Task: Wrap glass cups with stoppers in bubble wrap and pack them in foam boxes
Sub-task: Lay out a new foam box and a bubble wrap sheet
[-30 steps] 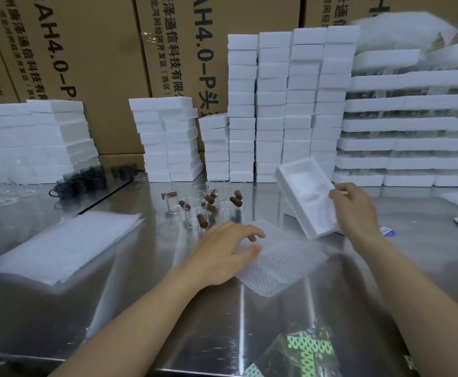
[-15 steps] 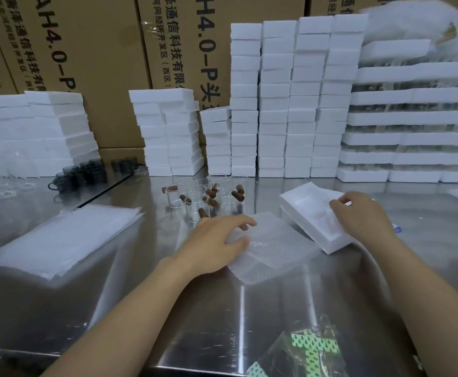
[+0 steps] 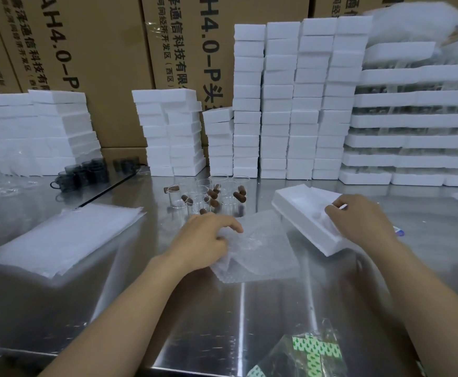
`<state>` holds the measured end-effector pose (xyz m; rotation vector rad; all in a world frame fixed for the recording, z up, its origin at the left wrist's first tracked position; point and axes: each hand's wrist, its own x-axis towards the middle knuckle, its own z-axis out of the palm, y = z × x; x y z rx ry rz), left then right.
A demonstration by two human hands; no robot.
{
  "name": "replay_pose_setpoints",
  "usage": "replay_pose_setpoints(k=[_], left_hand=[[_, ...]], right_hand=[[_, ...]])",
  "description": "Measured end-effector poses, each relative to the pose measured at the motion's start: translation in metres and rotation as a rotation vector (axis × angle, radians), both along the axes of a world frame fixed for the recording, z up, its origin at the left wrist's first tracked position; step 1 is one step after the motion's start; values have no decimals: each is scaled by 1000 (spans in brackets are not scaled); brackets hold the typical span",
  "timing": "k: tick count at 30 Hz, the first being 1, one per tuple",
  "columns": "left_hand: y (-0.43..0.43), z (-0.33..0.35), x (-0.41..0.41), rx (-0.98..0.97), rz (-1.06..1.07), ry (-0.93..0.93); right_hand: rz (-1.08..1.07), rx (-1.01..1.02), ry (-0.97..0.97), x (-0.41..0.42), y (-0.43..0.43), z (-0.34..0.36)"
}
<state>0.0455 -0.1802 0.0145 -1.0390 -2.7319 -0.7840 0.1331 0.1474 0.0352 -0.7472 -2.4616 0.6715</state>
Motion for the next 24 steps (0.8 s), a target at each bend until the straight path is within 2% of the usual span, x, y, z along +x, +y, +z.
replay_pose_setpoints(k=[4, 6, 10, 14, 17, 24], left_hand=[[-1, 1, -8, 375, 152, 192], [-4, -2, -16, 491, 315, 204], [-9, -10, -35, 432, 559, -11], [-6, -10, -49, 442, 626, -199], [-5, -9, -51, 437, 631, -276], [-7, -9, -50, 682, 653, -387]], right_hand=[[-38, 46, -59, 2, 1, -3], [-89, 67, -75, 4, 3, -3], [-118, 163, -34, 1, 0, -1], [-49, 290, 84, -3, -15, -2], [-11, 292, 107, -5, -21, -3], [0, 240, 135, -3, -22, -4]])
